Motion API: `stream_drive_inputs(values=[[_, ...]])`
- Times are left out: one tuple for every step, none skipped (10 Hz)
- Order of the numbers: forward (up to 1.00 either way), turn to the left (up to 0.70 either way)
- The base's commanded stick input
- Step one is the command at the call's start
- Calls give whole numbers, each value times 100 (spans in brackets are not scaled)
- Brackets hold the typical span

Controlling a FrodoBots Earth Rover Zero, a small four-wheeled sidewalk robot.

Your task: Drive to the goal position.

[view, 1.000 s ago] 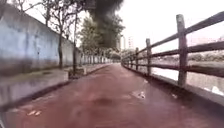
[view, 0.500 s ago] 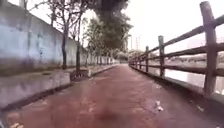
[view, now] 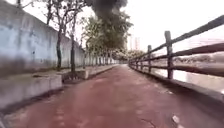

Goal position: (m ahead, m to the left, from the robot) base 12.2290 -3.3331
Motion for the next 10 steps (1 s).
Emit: stream_drive_inputs(values=[[100,0],[100,0],[100,-18],[100,-27],[100,-6],[100,-3],[100,-1],[100,0],[100,0],[100,0]])
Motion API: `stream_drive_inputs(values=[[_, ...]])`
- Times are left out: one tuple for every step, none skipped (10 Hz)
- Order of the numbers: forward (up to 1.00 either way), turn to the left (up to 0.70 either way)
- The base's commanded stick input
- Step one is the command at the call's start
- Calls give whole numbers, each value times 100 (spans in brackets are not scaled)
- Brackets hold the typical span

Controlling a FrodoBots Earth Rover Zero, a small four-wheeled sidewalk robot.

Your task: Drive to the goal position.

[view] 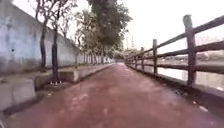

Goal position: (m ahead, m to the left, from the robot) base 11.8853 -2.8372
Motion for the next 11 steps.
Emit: stream_drive_inputs(values=[[100,0],[100,0],[100,0],[100,0],[100,0],[100,0],[100,0],[100,0],[100,0],[100,0],[100,0]])
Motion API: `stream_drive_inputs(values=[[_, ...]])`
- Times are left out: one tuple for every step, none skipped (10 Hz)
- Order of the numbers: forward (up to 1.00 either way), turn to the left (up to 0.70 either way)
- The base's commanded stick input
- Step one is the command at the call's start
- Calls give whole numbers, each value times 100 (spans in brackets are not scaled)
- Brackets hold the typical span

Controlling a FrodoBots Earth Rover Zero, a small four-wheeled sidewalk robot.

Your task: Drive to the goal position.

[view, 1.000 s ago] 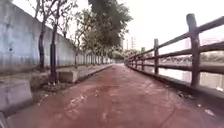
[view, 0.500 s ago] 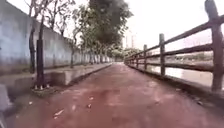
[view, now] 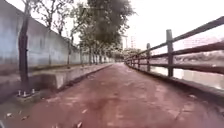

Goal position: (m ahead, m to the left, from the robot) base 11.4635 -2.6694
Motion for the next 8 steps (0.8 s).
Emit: stream_drive_inputs(values=[[100,0],[100,0],[100,0],[100,0],[100,0],[100,0],[100,0],[100,0]])
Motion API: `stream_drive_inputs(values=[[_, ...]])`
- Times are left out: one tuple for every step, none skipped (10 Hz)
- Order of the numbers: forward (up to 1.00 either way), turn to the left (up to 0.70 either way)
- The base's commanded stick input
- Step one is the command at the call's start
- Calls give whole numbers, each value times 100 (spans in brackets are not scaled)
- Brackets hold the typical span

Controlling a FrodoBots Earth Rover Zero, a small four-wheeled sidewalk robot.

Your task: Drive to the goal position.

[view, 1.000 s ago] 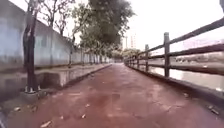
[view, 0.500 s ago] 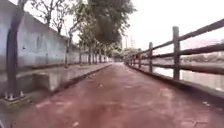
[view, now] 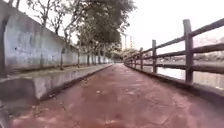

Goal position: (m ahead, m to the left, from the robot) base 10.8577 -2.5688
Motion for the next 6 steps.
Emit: stream_drive_inputs(values=[[100,0],[100,0],[100,0],[100,0],[100,0],[100,0]])
